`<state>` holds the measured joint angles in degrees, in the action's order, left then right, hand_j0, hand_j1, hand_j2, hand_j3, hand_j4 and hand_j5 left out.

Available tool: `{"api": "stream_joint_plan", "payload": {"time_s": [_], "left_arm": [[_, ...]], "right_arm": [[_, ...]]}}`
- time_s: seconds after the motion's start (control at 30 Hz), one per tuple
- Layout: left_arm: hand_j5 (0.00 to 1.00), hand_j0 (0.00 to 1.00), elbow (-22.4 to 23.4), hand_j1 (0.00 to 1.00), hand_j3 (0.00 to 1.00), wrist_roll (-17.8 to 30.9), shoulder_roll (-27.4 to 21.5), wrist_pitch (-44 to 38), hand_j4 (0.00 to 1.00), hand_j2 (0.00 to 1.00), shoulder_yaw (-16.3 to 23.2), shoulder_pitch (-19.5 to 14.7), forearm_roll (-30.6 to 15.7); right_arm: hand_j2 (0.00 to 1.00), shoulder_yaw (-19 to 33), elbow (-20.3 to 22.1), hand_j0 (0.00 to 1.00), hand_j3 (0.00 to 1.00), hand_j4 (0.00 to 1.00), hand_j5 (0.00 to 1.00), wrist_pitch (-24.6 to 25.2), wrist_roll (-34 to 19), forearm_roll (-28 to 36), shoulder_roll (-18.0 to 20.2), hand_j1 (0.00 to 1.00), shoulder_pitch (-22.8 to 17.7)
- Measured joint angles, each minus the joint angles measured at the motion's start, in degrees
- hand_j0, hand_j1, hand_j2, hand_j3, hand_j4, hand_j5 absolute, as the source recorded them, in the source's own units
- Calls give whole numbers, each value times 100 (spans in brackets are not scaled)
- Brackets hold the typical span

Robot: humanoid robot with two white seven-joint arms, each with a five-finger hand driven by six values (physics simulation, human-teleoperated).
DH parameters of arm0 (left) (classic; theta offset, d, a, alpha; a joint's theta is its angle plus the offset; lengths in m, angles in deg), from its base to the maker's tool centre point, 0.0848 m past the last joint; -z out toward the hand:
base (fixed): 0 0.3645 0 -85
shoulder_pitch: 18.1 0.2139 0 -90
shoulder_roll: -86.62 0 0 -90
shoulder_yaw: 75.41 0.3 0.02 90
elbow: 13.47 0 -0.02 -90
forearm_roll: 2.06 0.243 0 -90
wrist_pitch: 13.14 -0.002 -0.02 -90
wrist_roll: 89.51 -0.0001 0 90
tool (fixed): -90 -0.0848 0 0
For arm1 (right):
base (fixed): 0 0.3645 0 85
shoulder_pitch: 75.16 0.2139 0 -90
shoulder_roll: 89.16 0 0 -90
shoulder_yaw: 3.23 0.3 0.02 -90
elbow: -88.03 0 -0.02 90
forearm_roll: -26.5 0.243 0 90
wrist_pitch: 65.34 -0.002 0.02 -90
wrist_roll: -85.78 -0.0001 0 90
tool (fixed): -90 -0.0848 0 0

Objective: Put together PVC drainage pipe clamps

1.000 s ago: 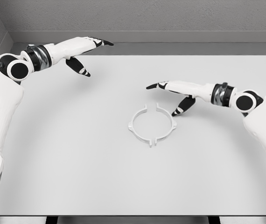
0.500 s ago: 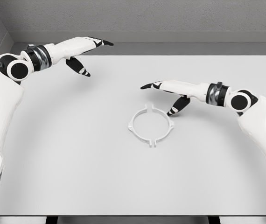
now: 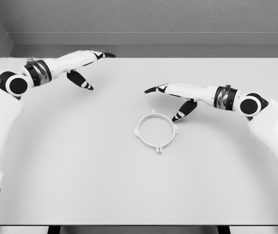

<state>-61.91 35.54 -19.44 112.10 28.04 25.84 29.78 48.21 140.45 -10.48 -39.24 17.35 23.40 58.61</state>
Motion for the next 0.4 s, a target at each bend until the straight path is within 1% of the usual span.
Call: {"api": "stream_joint_plan", "payload": {"time_s": [0.07,0.1,0.17,0.23,0.3,0.4], "left_arm": [[100,100,5,100,100,-1,-49,-5,100,100,-122,88,-314],[100,100,10,100,100,-1,-56,-6,100,100,-158,97,-409],[100,100,29,100,100,-2,-66,-8,100,100,-205,105,-533],[100,100,44,100,100,-2,-67,-9,100,100,-230,105,-599],[100,100,58,100,100,-2,-60,-9,100,100,-242,105,-632],[100,100,69,100,100,-2,-44,-9,100,100,-250,105,-654]], "right_arm": [[100,185,-81,100,100,100,100,-3,-1,22,22,100,35],[100,376,-156,100,100,100,100,-3,-1,28,32,100,35],[100,918,-380,100,100,100,100,-2,0,42,56,100,9],[100,1318,-564,100,100,100,100,1,0,51,169,100,-9],[100,1504,-648,100,100,100,100,2,1,55,253,100,-9],[100,1620,-694,100,100,100,100,1,0,55,312,100,-18]]}}
